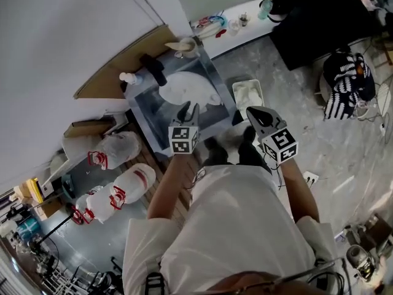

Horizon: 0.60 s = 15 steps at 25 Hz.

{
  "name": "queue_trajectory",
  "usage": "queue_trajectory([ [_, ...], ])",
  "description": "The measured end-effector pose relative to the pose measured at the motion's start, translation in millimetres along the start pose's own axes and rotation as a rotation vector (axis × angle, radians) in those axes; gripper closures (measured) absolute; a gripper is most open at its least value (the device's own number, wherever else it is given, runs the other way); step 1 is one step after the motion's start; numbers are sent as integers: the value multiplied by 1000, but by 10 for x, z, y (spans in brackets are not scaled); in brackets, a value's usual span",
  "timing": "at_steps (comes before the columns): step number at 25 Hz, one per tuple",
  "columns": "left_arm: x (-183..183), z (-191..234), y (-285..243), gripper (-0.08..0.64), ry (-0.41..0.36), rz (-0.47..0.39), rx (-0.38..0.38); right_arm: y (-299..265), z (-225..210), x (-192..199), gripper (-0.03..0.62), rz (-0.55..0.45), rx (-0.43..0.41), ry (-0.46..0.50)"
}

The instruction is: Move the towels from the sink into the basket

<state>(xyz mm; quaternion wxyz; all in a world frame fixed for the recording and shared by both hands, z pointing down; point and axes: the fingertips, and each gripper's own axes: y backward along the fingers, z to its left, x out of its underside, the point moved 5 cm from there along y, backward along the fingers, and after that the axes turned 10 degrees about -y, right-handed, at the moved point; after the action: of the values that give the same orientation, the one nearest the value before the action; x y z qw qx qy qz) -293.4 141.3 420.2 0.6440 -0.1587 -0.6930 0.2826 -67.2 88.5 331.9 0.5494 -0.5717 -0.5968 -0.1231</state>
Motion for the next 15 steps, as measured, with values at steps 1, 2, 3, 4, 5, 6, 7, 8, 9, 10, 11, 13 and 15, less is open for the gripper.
queue_trajectory([
  [1,70,0,-93,450,-12,22,15,-11,-24,53,589,6,6,-10],
  [2,143,0,-190,423,-26,45,29,-27,-53,105,588,12,12,-20],
  [3,217,3,-293,410,-44,68,40,-49,-89,156,589,17,17,-30],
  [4,294,10,-403,392,-65,92,51,-79,-134,205,589,21,23,-42],
  [5,375,19,-518,372,-84,119,63,-111,-185,252,589,24,30,-56],
  [6,463,26,-635,355,-98,144,77,-139,-238,298,589,26,39,-71],
  [7,558,27,-752,344,-110,166,93,-158,-285,348,588,29,49,-87],
  [8,660,26,-869,324,-125,185,108,-167,-326,403,589,32,58,-103],
  [9,763,26,-984,297,-148,203,118,-170,-361,461,588,35,66,-119],
  [10,858,29,-1097,274,-180,220,124,-172,-393,523,589,38,73,-136],
  [11,949,32,-1204,254,-214,239,128,-177,-423,587,589,42,79,-153],
  [13,1127,40,-1407,226,-261,281,141,-200,-477,718,589,56,89,-184],
  [15,1291,80,-1597,209,-278,322,144,-245,-524,839,588,72,92,-210],
])
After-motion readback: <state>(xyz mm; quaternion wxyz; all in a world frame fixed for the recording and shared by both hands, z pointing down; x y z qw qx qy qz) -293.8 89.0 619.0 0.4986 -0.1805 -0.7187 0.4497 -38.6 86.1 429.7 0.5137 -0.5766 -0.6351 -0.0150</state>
